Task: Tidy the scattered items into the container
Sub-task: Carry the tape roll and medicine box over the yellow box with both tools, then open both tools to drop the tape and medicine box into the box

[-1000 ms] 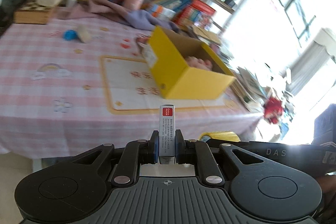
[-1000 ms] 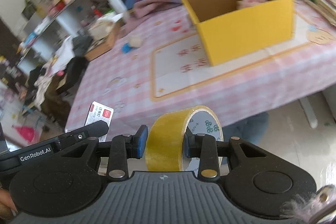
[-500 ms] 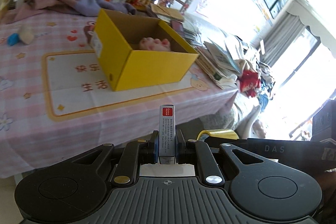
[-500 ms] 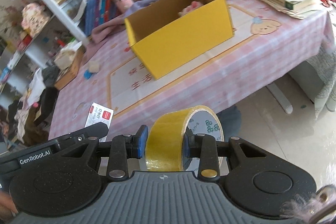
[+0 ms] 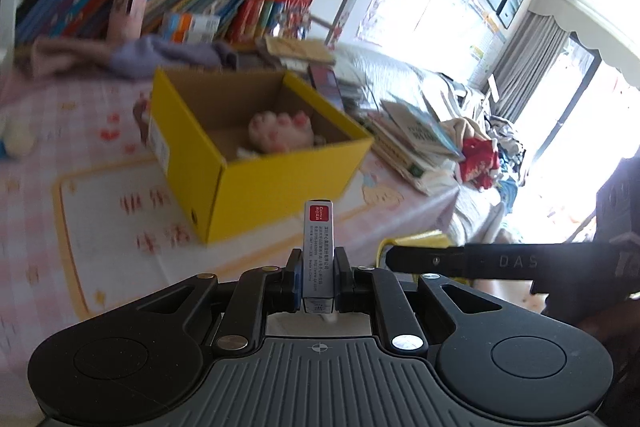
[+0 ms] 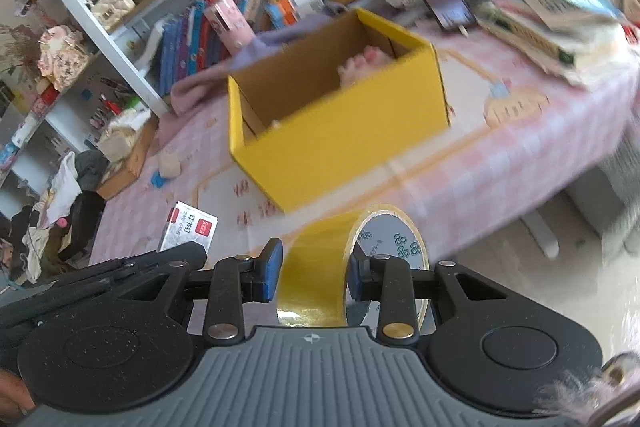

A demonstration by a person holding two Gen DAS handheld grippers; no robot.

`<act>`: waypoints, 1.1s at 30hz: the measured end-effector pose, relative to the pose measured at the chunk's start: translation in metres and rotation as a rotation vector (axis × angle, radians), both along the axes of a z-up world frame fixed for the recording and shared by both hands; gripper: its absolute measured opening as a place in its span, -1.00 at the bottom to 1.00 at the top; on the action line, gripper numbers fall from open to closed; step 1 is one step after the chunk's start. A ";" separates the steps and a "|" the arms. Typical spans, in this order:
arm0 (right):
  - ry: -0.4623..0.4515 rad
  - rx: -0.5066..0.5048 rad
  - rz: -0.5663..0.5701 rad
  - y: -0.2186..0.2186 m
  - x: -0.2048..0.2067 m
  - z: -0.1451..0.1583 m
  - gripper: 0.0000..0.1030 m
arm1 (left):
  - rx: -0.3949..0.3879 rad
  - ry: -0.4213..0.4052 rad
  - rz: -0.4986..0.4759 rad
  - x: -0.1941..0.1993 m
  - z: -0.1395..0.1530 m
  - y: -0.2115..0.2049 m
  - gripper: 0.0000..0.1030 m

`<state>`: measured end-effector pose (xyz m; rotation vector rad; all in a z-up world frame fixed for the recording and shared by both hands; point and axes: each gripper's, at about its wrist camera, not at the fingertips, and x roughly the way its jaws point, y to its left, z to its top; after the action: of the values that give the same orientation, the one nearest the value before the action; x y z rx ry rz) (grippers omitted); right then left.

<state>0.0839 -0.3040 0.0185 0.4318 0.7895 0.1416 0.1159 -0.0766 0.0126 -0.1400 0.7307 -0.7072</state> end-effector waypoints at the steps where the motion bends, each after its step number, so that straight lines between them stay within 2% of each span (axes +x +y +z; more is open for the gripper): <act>1: -0.018 -0.006 0.007 -0.002 0.007 0.003 -0.41 | 0.003 -0.018 0.004 0.005 0.003 -0.003 -0.75; 6: -0.110 -0.032 0.067 -0.014 0.050 0.021 -0.41 | 0.006 -0.080 0.044 0.039 0.016 -0.023 -0.75; 10: -0.141 -0.044 0.134 -0.027 0.089 0.033 -0.41 | 0.015 -0.100 0.092 0.065 0.025 -0.045 -0.75; 18: -0.195 -0.060 0.269 -0.057 0.168 0.041 -0.41 | 0.090 -0.094 0.213 0.112 0.018 -0.088 -0.75; 23: -0.181 -0.049 0.361 -0.061 0.212 0.032 -0.43 | 0.163 -0.050 0.279 0.135 0.000 -0.109 -0.75; 28: -0.150 -0.043 0.453 -0.052 0.252 0.017 -0.47 | 0.246 -0.004 0.305 0.155 -0.016 -0.126 -0.75; 32: -0.068 -0.038 0.523 -0.037 0.291 -0.001 -0.72 | 0.321 0.031 0.330 0.170 -0.030 -0.135 -0.75; 33: -0.048 -0.037 0.533 -0.033 0.299 -0.006 -0.73 | 0.333 0.042 0.336 0.172 -0.034 -0.136 -0.75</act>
<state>0.3831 -0.3373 0.0127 0.1735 0.8442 0.6309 0.2883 -0.2127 -0.0212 0.0277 0.8312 -0.2581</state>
